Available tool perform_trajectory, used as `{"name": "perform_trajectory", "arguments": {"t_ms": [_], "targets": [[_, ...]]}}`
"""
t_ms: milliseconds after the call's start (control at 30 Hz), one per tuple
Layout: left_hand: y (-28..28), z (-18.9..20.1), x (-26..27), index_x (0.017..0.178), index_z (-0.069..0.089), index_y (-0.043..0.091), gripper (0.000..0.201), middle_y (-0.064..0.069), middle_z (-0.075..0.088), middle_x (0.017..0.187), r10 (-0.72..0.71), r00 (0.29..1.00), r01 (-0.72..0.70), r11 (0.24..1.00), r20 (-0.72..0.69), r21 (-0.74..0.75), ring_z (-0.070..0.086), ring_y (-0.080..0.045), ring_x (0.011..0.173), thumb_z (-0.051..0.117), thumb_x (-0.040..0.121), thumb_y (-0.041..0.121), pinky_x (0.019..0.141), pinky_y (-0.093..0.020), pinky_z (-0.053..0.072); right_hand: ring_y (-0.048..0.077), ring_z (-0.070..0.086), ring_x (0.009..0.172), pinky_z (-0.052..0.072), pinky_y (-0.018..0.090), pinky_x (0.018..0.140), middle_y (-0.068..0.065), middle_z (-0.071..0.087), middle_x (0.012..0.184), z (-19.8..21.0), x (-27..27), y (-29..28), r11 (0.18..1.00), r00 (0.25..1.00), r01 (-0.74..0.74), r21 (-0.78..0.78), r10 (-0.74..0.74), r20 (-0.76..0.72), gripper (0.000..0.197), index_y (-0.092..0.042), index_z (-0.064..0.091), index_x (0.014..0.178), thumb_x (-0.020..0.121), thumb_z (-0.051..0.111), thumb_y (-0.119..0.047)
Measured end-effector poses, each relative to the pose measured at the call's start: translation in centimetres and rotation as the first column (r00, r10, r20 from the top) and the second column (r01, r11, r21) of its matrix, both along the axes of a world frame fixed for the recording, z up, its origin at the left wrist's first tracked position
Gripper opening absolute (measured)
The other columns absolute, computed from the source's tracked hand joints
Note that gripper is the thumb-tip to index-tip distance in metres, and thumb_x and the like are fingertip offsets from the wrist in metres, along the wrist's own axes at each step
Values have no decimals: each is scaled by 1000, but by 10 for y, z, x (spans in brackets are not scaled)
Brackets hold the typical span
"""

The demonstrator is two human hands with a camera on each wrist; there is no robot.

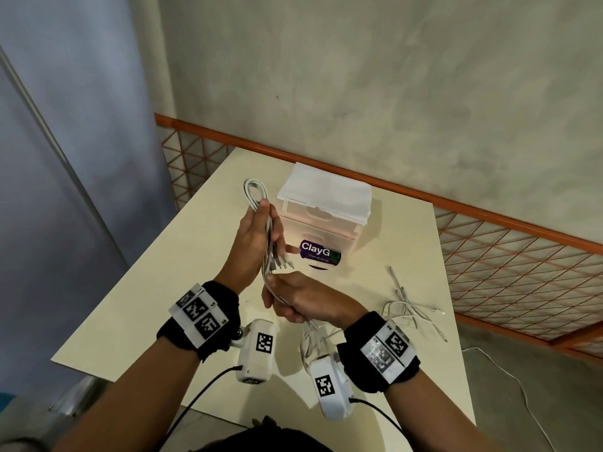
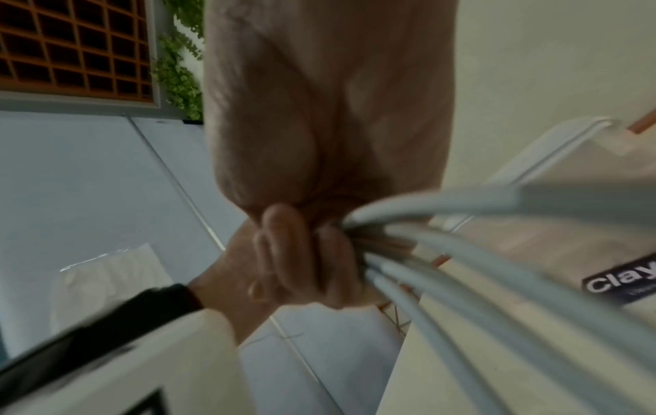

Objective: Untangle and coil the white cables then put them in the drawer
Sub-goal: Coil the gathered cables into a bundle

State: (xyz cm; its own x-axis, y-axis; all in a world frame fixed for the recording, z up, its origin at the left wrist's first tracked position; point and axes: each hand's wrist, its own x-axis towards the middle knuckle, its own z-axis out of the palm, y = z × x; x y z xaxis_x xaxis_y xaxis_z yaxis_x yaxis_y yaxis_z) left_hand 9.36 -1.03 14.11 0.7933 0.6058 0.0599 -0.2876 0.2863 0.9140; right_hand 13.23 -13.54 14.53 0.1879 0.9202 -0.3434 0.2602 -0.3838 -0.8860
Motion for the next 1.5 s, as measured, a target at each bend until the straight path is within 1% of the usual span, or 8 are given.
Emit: {"name": "perform_trajectory", "arguments": {"t_ms": [133,333,567,900,1067,1267,1367,1500], "targets": [[-4,8,-1,78,40,18,32,9,32,48,40,998,-38,999,-41,35,26,-4,34,27,103,33,33,-17,30,11,36,39,35,22,49,-3,39,48,0,11,-13,996,999,-39,-82,41,28,52,-12,51,74,98,27,-50],[8,9,-9,76,40,19,32,7,34,51,84,992,-65,978,-90,197,25,-4,34,28,103,31,34,-18,23,14,37,41,43,20,48,0,34,52,11,33,-44,983,996,-57,-174,68,55,43,-9,48,78,99,31,-43],[-20,7,-11,84,42,14,28,3,30,56,-279,918,338,922,-280,190,22,-6,37,35,101,35,34,-17,21,14,44,57,40,23,57,10,51,68,29,48,-43,998,857,60,-34,-34,514,36,-15,57,73,98,40,-36],[-45,20,-10,85,42,10,30,-4,54,71,-195,922,306,896,-335,323,43,-3,33,29,102,31,36,-18,34,24,58,77,46,42,79,5,66,83,45,50,-37,999,772,43,29,-51,634,27,-25,51,72,97,42,-31],[-45,15,-11,85,48,12,36,0,63,59,-333,861,445,859,-385,253,62,-19,47,28,103,36,52,-31,40,13,57,70,45,25,70,-12,61,70,53,48,-36,1000,795,-27,10,15,607,27,-28,55,70,96,46,-28],[-35,15,-18,84,47,9,37,-4,52,57,-383,807,511,835,-450,204,48,-18,42,30,102,37,49,-26,40,0,48,47,36,9,50,-15,56,48,63,70,-50,990,803,117,76,-140,580,39,-23,63,59,90,53,-44],[-36,12,-19,83,46,14,33,-2,49,57,-389,789,525,829,-475,193,46,-16,43,32,102,37,50,-25,41,-4,50,50,37,9,53,-12,64,58,64,76,-56,991,813,117,71,-136,566,39,-29,58,58,94,48,-39],[-44,8,-16,99,49,9,32,0,45,56,-445,772,551,825,-454,128,43,-13,42,34,101,36,64,-36,50,0,49,52,37,10,55,3,68,71,62,74,-51,985,788,134,112,-174,591,34,-14,62,68,94,50,-32]]}}
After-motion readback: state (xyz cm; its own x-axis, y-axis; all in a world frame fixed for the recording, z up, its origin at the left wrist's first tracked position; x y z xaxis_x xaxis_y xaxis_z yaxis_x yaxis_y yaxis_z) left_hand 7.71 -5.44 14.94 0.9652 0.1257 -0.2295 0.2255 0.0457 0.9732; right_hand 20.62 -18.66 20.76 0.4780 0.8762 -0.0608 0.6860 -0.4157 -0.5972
